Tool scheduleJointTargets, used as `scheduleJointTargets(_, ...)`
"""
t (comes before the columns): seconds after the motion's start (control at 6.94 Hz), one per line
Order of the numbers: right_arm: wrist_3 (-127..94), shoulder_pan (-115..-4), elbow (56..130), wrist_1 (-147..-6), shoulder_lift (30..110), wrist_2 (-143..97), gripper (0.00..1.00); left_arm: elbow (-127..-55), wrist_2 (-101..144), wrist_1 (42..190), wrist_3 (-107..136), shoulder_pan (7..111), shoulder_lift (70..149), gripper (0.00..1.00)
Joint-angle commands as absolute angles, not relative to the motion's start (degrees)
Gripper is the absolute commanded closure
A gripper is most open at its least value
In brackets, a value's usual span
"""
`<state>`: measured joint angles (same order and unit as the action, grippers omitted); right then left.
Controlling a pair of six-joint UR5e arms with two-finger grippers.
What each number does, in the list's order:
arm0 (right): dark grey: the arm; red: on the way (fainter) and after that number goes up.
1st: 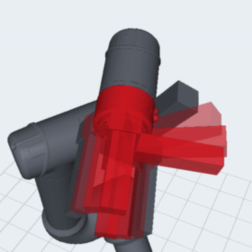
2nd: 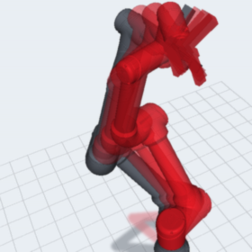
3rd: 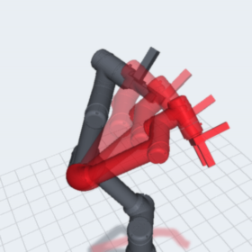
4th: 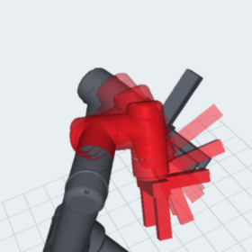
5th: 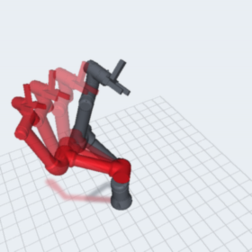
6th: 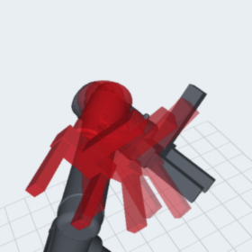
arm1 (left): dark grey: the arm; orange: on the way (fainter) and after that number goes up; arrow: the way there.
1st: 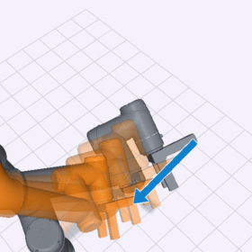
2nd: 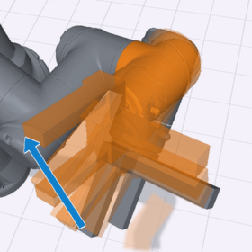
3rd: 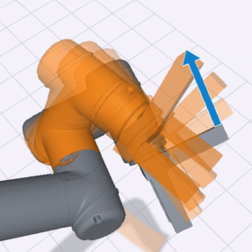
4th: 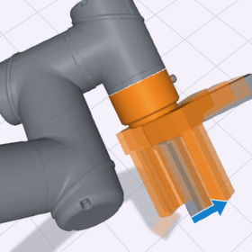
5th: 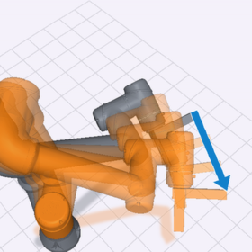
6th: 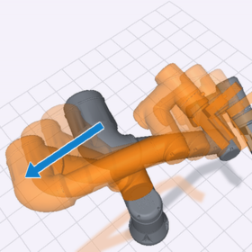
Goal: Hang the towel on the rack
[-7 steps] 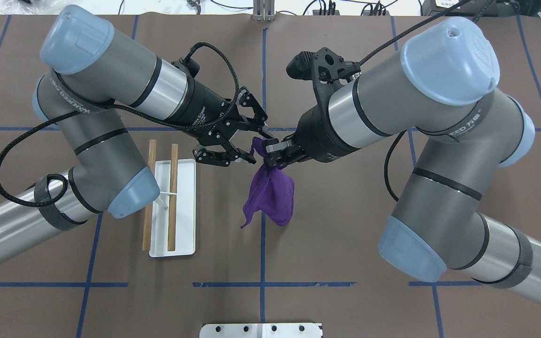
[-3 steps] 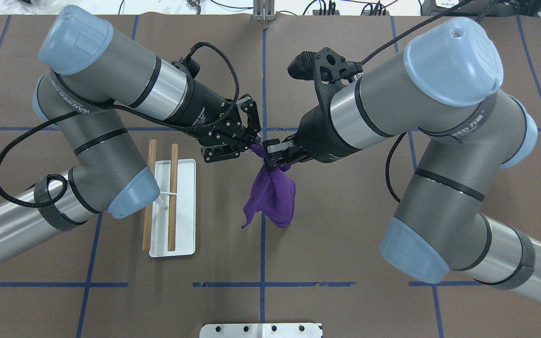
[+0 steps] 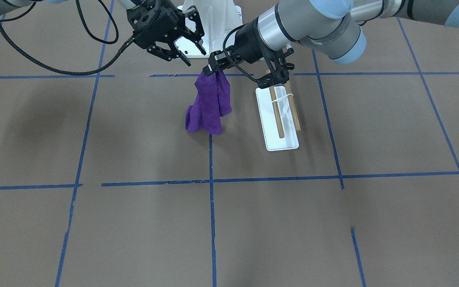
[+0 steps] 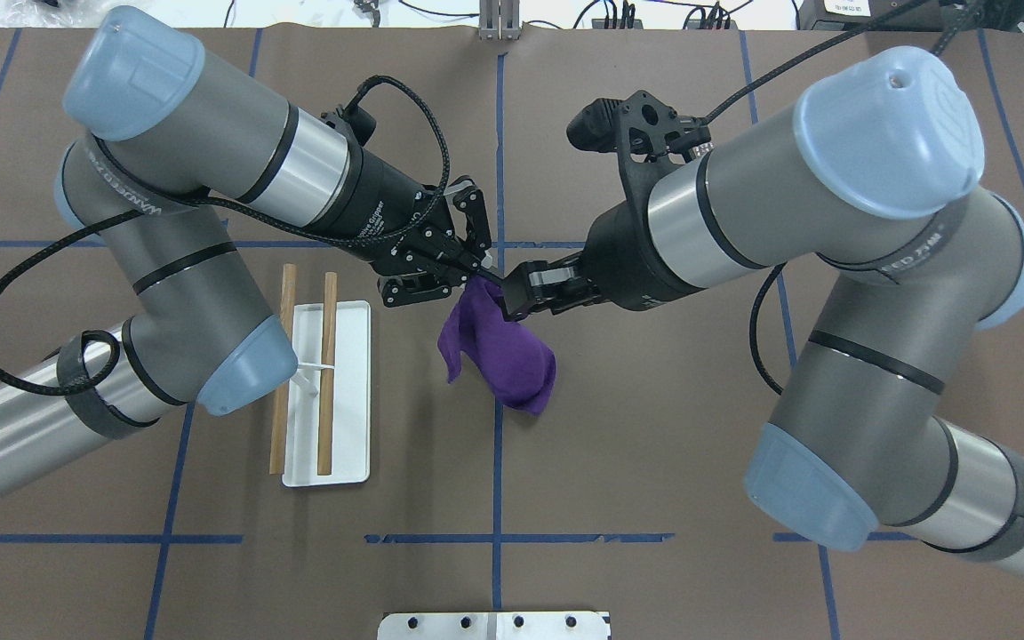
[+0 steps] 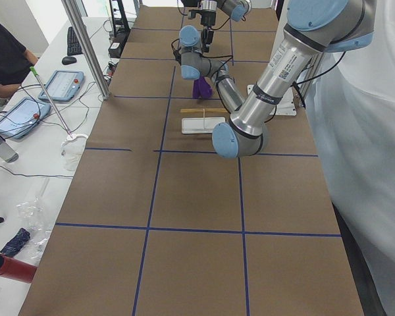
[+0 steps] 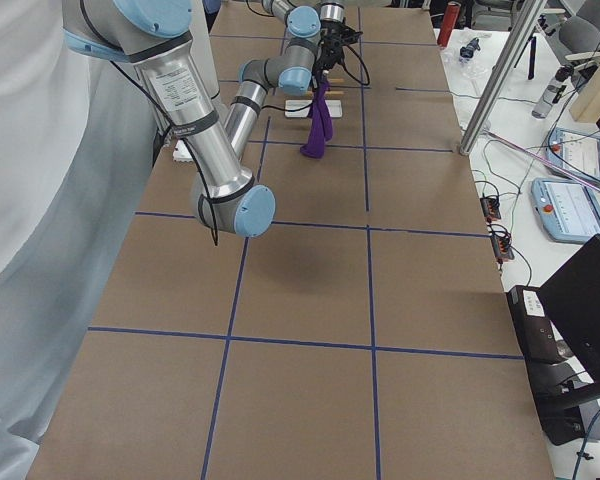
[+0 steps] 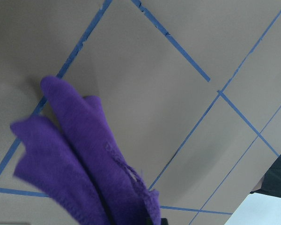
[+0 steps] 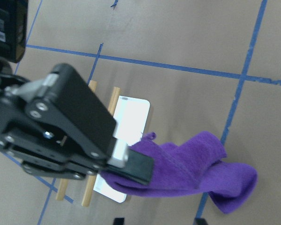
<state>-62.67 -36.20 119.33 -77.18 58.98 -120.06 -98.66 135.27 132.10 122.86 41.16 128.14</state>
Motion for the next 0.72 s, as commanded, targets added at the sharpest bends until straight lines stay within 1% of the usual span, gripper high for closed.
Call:
scheduleJointTargets(0.0,-61.88,-38.13,125.13,-76.38,69.12,-120.14,0.0,-104.81,135.18,132.1,121.82,42.61,121.16,1.0)
scheduleJointTargets(0.14,-61.79,-41.8,124.98,-76.46,73.17,-121.8,0.0,-107.38,135.18,132.1,118.34,44.8,117.81,1.0)
scheduleJointTargets(0.43,-61.79,-51.54,124.81,-76.38,81.77,-128.73,0.0,-110.9,135.18,133.14,112.79,45.88,107.98,1.0)
scheduleJointTargets(0.58,-61.53,-55.77,124.63,-76.46,84.96,-130.15,0.0,-110.92,135.18,137.24,110.24,46.4,102.54,1.0)
